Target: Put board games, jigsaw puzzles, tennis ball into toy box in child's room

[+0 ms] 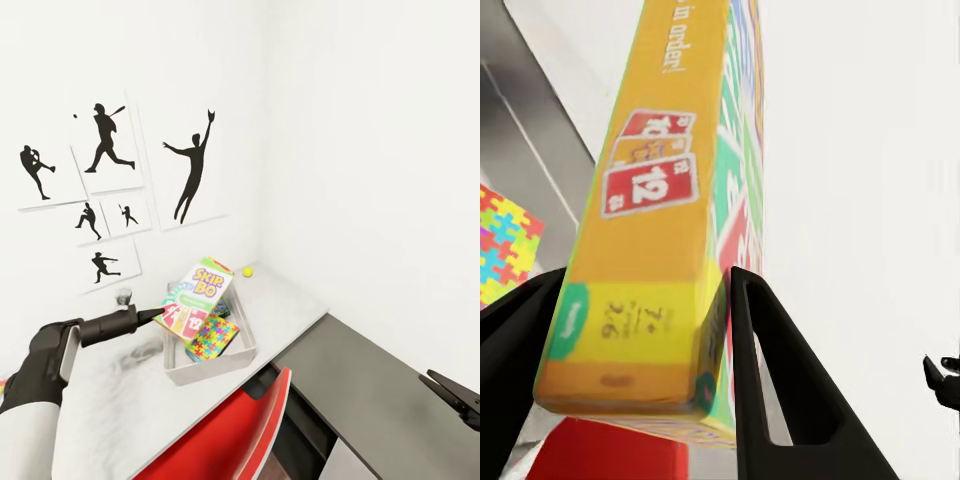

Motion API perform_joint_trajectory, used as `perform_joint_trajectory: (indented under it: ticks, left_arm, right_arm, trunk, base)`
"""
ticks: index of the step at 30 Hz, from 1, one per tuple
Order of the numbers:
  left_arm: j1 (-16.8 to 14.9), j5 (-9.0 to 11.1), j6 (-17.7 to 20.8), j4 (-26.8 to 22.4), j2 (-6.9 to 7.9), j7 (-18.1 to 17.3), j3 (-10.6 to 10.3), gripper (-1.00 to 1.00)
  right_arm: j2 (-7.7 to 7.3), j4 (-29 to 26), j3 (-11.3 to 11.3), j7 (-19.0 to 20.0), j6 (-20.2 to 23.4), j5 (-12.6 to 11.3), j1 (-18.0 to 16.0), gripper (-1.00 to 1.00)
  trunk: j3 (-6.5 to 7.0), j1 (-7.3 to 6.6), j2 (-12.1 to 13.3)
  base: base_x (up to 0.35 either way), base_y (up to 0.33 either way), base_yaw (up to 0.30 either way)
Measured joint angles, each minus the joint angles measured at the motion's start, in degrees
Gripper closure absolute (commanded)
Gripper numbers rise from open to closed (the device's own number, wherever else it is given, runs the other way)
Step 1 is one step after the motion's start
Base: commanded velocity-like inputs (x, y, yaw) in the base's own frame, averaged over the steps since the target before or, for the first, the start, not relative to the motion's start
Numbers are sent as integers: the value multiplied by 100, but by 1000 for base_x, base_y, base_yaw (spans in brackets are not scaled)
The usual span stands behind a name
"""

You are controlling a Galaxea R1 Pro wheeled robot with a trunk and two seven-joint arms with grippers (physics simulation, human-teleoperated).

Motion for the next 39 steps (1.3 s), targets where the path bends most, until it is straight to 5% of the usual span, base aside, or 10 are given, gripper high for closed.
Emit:
perform_joint_trajectory:
  ticks: [8, 12, 23, 31, 39]
  left_arm:
    - [-179, 10, -51, 223, -607, 1655, 26, 100]
    - [-186, 69, -74, 237, -730, 2222, 64, 100]
    - [-196, 983, -120, 250, -1129, 3957, 221, 100]
    - [-427, 1767, -713, 247, -1369, 5159, 220, 100]
    - [-448, 2044, -1076, 252, -1425, 5662, 203, 100]
  right_arm:
    - [-4, 0, -20, 0, 1, -4, 0, -100]
    - [-5, 1, -21, 0, 1, -5, 0, -100]
    - [-8, 1, -27, 3, 2, -2, -1, -100]
    - [-8, 1, -31, -20, 9, -5, -1, -100]
    - [-8, -1, -42, -35, 13, -1, -1, -100]
  trunk:
    - [0, 0, 0]
    - [0, 0, 0]
    - [0, 0, 0]
    - [1, 0, 0]
    - [0, 0, 0]
  base:
    - [0, 0, 0]
    - [0, 0, 0]
    - [0, 0, 0]
    - [0, 0, 0]
    - [0, 0, 0]
